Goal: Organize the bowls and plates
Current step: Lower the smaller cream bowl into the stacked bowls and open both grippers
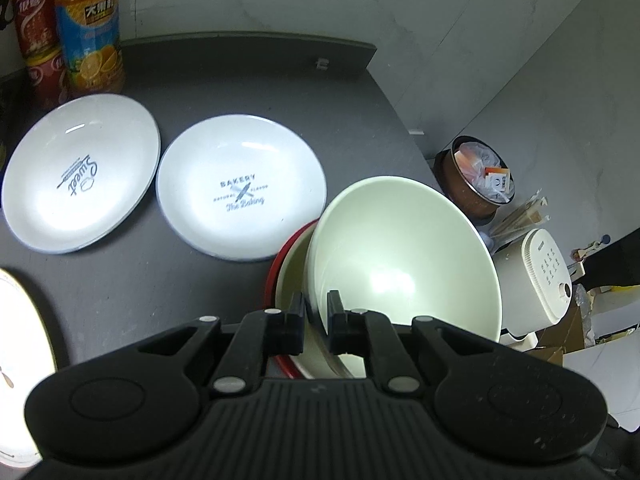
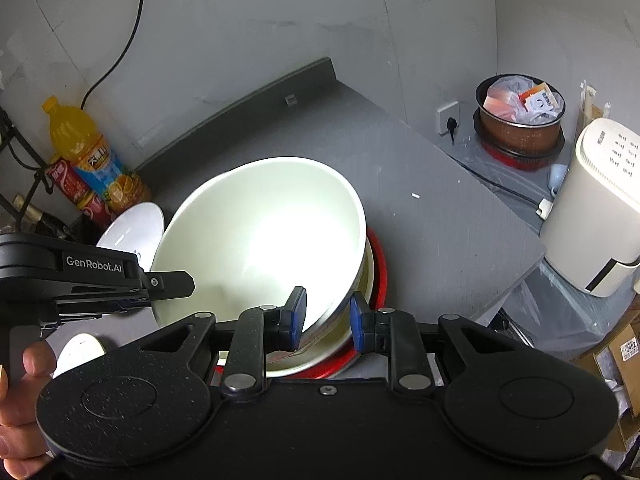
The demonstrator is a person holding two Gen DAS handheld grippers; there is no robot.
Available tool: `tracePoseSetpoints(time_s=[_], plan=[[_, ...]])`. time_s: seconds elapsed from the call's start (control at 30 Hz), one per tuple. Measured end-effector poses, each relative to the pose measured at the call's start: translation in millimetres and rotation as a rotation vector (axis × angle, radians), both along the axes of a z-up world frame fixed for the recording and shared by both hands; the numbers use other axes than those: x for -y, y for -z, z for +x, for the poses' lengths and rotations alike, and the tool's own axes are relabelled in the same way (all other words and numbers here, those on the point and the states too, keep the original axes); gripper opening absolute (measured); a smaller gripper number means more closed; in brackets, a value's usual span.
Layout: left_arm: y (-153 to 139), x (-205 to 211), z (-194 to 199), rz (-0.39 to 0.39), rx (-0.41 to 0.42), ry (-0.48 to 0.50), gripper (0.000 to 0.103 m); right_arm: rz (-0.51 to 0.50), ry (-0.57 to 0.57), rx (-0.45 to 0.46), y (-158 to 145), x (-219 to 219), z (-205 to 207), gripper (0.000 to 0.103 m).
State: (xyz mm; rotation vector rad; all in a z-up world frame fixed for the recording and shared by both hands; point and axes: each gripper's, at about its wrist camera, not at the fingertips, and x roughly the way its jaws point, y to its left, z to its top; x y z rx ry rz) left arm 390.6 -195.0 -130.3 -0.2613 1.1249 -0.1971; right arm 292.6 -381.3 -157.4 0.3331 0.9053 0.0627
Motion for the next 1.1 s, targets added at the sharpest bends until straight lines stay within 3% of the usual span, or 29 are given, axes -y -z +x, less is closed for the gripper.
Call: tracePoseSetpoints(time_s=[0.3,0.43,0.6,0.67,0.73,0.8,1.0,1.1], plan=[[9,-2,-4,0.015,-0.026,-0.006,0.009,-0.007,-0.013,-0.020,7,-4,0,0.024],[10,0,-4,0.021,-0.024,0.000,0.009,0.002,-0.015,-0.038,9,-5,5,0.031],[11,3,-3,0.055,-0.022,0.018,0.011,-0.019,-0.024,-0.041,6,-10,6,0.031],[11,2,-3,0.054,-0.029,0.020,0.012,-0.011,-0.021,-0.042,4,-11,5,0.035],[9,1,-4,0.061,-0.032,0.019,0.013,-0.015,-0.016,-0.032,1,-11,3,0.053],[6,-1,-5,0.066,-0.032,0.015,0.021,-0.032,-0.013,-0.014,-3,-12,0,0.059],[0,-10,-10,0.083,-0.019,0.007,0.056,-0.025,0.019,-0.011,-6,-10,-9,0.059],[-2,-16,-13,0.098,-0.019,-0.002,0.063,-0.030,0.023,-0.001,-11,-14,-14,0.059]])
